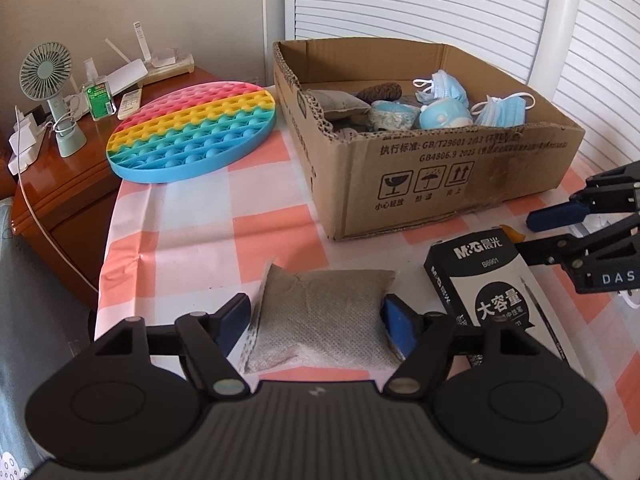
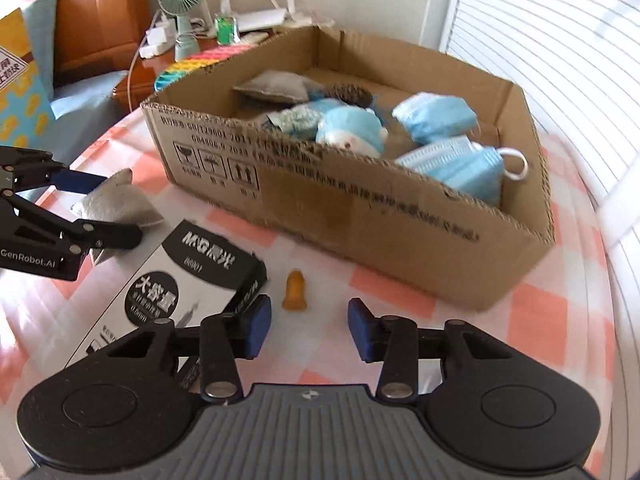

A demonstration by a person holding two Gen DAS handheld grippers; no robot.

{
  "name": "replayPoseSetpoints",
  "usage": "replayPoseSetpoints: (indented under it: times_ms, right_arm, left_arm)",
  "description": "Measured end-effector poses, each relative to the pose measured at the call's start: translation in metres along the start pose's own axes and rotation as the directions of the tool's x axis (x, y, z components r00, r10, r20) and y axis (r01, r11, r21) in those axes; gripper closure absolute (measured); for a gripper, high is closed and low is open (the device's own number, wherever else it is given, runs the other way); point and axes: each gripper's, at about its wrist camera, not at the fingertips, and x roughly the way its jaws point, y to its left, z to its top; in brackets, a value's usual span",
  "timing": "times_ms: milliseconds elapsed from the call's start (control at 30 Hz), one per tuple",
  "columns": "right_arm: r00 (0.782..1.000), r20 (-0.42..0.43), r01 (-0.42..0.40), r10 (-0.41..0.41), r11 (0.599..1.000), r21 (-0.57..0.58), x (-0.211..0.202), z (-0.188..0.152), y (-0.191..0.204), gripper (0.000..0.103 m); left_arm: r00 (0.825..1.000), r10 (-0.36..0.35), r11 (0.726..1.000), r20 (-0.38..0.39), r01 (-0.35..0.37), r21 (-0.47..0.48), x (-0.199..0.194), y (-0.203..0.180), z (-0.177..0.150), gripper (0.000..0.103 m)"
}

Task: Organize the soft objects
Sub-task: 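Grasp the small orange earplug with the right gripper while the left gripper lifts the sachet toward the box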

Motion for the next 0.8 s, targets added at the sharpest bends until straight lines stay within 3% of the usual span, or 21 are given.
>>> replayPoseSetpoints:
  times_ms: [67, 167, 233, 400, 800]
  right_arm:
    - [1.000, 0.019, -0.011, 0.011, 1.000, -0.018, 0.002, 0.001, 0.000, 0.076]
    - [0.999, 0.035, -0.034, 0.036, 0.999, -0.040, 0.005, 0.005, -0.002, 0.084]
    - [0.998, 0.040, -0.036, 0.038, 0.998, -0.049, 0.006, 0.005, -0.002, 0.089]
    - [0.997, 0.049, -0.048, 0.051, 0.997, -0.058, 0.002, 0.003, -0.002, 0.089]
    - [0.994, 0.105, -0.020, 0.028, 0.997, -0.077, -0.033, 0.002, 0.006, 0.090]
  left_arm:
    - [1.000, 0.004, 1.000, 0.004, -0.004, -0.003, 0.000, 0.000, -0.001, 0.030]
    - [1.000, 0.004, 1.000, 0.007, -0.004, -0.010, 0.000, 0.001, -0.002, 0.031]
    - [1.000, -0.001, 1.000, 0.010, 0.001, -0.014, -0.002, 0.001, -0.002, 0.037]
    - [1.000, -0.001, 1.000, 0.021, 0.002, -0.001, -0.007, 0.000, -0.001, 0.055]
    - [0.999, 0.013, 0.999, 0.040, -0.015, 0.045, -0.028, -0.005, 0.002, 0.064]
